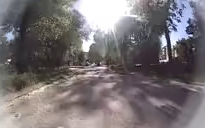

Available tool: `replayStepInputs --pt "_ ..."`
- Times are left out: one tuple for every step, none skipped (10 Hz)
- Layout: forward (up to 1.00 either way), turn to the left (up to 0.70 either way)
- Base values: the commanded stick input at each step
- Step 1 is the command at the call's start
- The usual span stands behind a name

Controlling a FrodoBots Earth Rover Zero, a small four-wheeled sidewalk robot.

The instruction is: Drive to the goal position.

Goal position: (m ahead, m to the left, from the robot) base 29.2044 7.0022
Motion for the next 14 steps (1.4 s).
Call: replayStepInputs --pt "1.00 0.06" --pt "1.00 0.06" --pt "1.00 0.06" --pt "1.00 0.06" --pt "1.00 0.06" --pt "1.00 0.06" --pt "1.00 0.06" --pt "1.00 0.06" --pt "1.00 0.06" --pt "1.00 0.06" --pt "1.00 -0.29" --pt "1.00 -0.34" --pt "1.00 -0.34" --pt "1.00 -0.28"
